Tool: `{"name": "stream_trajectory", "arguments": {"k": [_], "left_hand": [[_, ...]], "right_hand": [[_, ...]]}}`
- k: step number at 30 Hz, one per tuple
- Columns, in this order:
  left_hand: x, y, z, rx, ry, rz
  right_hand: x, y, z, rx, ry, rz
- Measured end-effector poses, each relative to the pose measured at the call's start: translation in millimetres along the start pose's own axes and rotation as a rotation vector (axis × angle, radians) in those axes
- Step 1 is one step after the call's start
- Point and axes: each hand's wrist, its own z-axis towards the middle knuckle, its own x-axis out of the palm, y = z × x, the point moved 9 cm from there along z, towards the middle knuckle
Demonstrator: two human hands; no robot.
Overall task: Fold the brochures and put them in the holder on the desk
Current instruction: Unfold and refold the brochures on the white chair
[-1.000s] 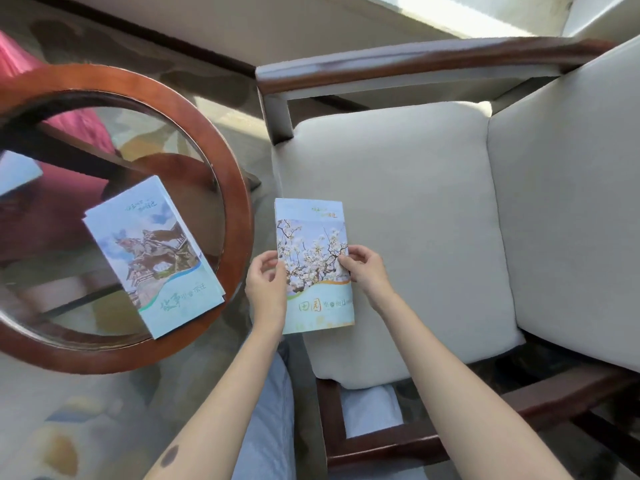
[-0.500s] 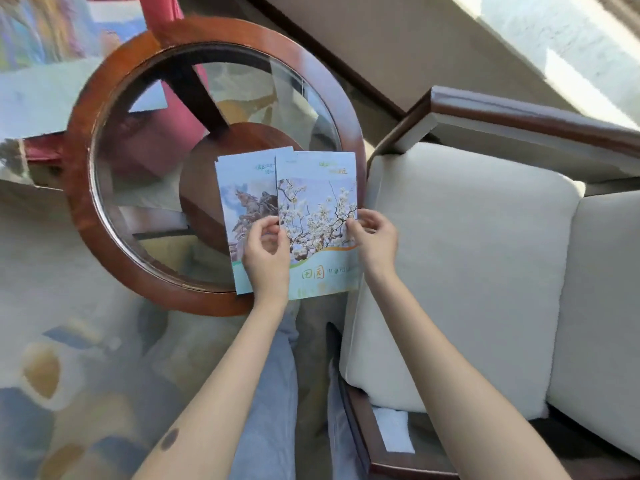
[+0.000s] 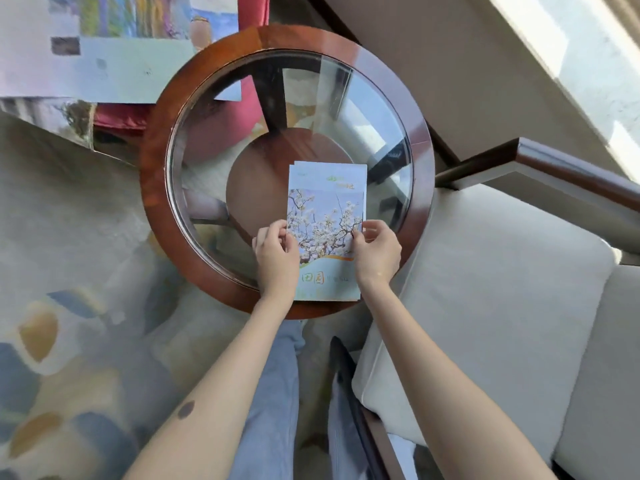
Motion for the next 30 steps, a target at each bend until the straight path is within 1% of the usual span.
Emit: {"name": "stream_trajectory", "arguments": {"k": [10,19,23,26,30], "left_hand": [[9.0,1.6,-3.6,-0.01,0.053,-0.064],[17.8,0.0,-7.6,-0.056,0.089,-0.098],[7.8,-6.6,-8.8,-0.028,0.073,-0.101],[-5.0,-24.9,-10.2,0.027,0.092,-0.103],[-35.7,-62.5,-12.9,0.106,0.105,-0.159]], "right_hand": [[-1.9,-1.2,2.4,-0.019,-0.025,-0.055],[2.3,3.5,0.9,0.003,0.061,-0.003],[-9.4,9.3,-0.8,-0.003,0.068,0.031],[-21.9,26.7,-8.4,-0.067,0.103,0.068],[-44.9,67.1,-27.8,-0.182,0.134,0.099]]}}
